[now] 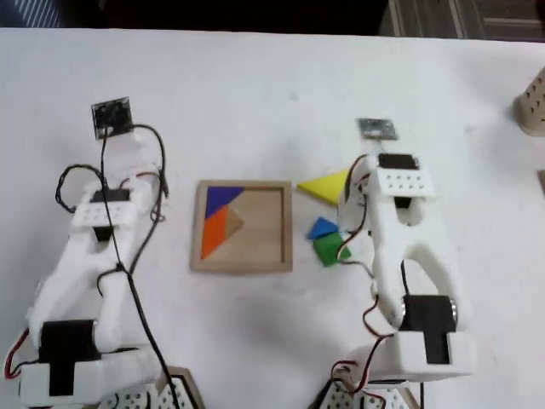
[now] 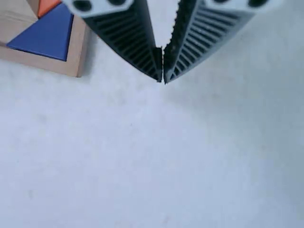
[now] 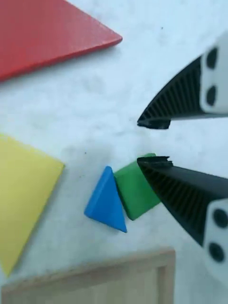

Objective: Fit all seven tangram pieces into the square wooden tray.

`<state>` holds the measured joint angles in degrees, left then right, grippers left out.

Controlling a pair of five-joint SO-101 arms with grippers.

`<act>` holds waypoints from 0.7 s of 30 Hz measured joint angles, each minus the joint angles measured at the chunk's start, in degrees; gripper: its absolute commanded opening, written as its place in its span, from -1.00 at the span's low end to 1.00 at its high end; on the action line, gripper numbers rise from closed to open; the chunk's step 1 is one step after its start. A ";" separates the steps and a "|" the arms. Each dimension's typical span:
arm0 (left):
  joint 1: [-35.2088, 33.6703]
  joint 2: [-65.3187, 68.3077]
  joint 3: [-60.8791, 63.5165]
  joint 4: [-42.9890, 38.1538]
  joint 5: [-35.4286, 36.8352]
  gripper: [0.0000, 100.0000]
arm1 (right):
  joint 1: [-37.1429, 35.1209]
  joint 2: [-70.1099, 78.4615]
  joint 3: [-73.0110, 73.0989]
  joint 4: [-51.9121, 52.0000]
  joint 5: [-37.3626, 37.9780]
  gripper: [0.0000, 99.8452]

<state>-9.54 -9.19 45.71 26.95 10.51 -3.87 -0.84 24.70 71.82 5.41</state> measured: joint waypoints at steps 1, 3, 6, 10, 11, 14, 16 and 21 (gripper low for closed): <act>-0.09 0.26 -0.26 0.00 0.00 -0.95 | -1.23 -0.79 1.41 -0.09 0.26 -0.71; -0.09 0.53 -0.70 0.00 0.00 -0.95 | -3.78 -2.11 4.04 -0.09 0.44 -0.71; -0.09 0.53 -0.70 0.00 0.00 -0.95 | -6.42 -3.25 5.27 -0.44 0.70 -0.69; -0.09 0.53 -0.70 0.00 0.00 -0.95 | -9.41 -3.34 5.36 -0.44 0.79 -0.55; -0.09 0.53 -0.70 0.00 0.00 -0.95 | -9.93 -3.08 5.36 -0.44 0.79 -0.52; -0.09 0.53 -0.70 0.00 0.00 -0.95 | -10.46 -0.53 5.36 -2.11 0.79 -0.51; -0.09 0.53 -0.70 0.00 0.00 -0.95 | -10.37 2.29 5.36 -4.04 1.76 -0.53; -0.09 0.53 -0.70 0.00 0.00 -0.95 | -10.73 8.44 4.31 -5.71 6.51 -0.60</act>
<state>-9.63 -8.66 45.01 26.95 10.51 -14.59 7.60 29.01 66.11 11.91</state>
